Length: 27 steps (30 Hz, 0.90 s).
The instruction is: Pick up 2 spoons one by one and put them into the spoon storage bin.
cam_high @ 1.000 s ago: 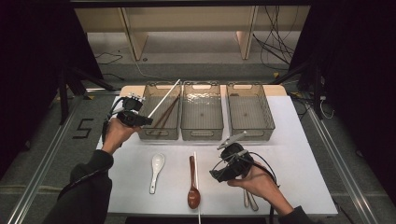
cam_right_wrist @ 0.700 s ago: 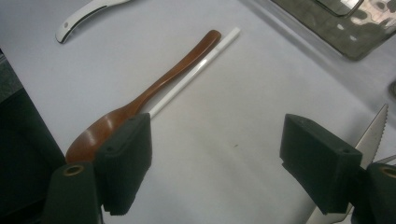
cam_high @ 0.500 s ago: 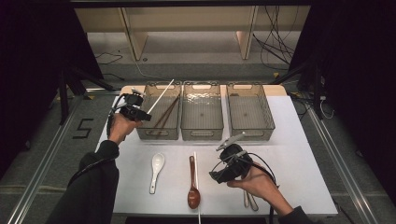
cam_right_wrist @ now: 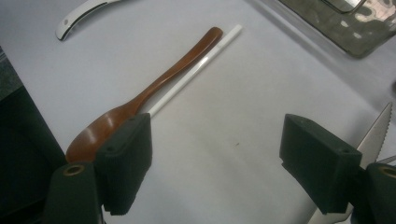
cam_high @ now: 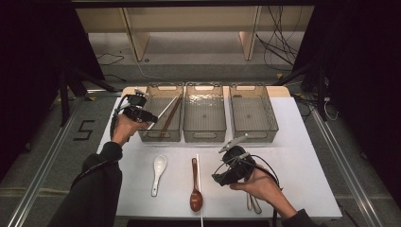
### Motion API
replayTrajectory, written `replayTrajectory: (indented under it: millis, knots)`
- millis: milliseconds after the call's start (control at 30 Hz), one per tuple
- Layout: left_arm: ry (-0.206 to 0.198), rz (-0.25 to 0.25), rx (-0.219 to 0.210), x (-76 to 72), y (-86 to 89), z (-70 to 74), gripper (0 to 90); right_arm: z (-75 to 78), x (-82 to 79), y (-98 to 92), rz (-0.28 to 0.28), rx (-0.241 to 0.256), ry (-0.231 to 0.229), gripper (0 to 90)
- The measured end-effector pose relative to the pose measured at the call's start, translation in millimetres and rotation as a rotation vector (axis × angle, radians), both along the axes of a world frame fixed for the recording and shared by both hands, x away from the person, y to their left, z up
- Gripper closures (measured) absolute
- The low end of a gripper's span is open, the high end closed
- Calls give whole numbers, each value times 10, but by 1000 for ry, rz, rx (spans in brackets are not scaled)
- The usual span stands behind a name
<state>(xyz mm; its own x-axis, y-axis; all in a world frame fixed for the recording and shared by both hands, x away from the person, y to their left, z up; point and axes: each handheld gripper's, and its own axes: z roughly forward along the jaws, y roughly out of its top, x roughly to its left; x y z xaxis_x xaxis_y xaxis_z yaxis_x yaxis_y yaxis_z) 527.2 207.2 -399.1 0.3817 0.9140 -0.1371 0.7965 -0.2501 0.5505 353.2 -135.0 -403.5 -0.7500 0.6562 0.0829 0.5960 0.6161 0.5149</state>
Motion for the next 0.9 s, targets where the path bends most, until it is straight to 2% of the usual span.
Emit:
replayTrajectory:
  millis: [67, 200, 367, 433, 533, 767, 900]
  knots:
    - [-10, -10, -17, -55, 23, 57, 418, -3, 4, 4, -9, -1, 3, 265]
    - [-56, -21, -70, -257, 66, 160, 336, -20, 16, 39, -31, -14, 10, 268]
    - [-91, -56, -82, -543, 45, 192, 296, -78, 46, 140, -43, -32, 19, 274]
    - [-90, -81, -73, -648, 23, 182, 286, -99, 53, 176, -47, -35, 15, 279]
    - [-87, -106, -69, -782, -11, 151, 272, -145, 68, 225, -45, -42, 35, 279]
    - [-81, -138, -55, -1059, -46, 70, 246, -240, 115, 351, -51, -58, 51, 285]
    - [-110, -140, -64, -1212, -49, 30, 240, -303, 152, 435, -59, -77, 63, 301]
